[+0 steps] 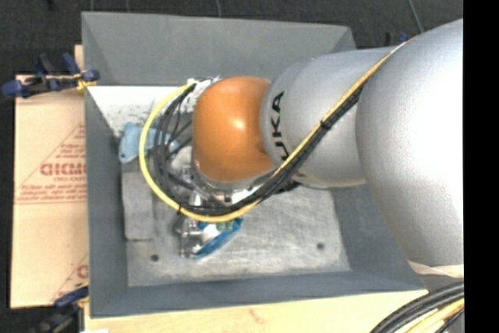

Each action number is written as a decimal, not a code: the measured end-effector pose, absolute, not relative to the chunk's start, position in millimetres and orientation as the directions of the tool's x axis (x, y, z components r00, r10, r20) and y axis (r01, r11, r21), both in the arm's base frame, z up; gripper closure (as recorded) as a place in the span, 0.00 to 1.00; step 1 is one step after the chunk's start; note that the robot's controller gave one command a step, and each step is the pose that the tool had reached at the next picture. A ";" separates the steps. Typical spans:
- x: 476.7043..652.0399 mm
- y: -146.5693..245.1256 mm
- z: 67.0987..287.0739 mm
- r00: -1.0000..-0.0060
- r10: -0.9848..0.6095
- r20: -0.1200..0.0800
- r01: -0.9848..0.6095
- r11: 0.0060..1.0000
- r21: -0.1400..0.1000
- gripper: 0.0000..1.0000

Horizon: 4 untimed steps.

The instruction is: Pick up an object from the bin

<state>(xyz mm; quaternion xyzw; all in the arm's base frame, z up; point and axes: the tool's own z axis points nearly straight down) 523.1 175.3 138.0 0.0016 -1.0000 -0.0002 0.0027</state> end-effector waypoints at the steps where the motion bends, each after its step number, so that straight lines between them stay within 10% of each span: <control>1: 525.4 174.6 142.0 -1.000 0.001 -0.002 0.001 1.000 0.002 0.00; 2: 586.6 130.8 88.9 -1.000 0.014 0.004 0.014 0.999 0.030 0.00; 4: 589.9 130.3 91.0 -1.000 0.008 -0.025 0.007 1.000 0.027 0.00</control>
Offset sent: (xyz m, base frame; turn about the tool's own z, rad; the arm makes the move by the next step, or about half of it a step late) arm 0.0645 -0.0640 -0.0680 0.0092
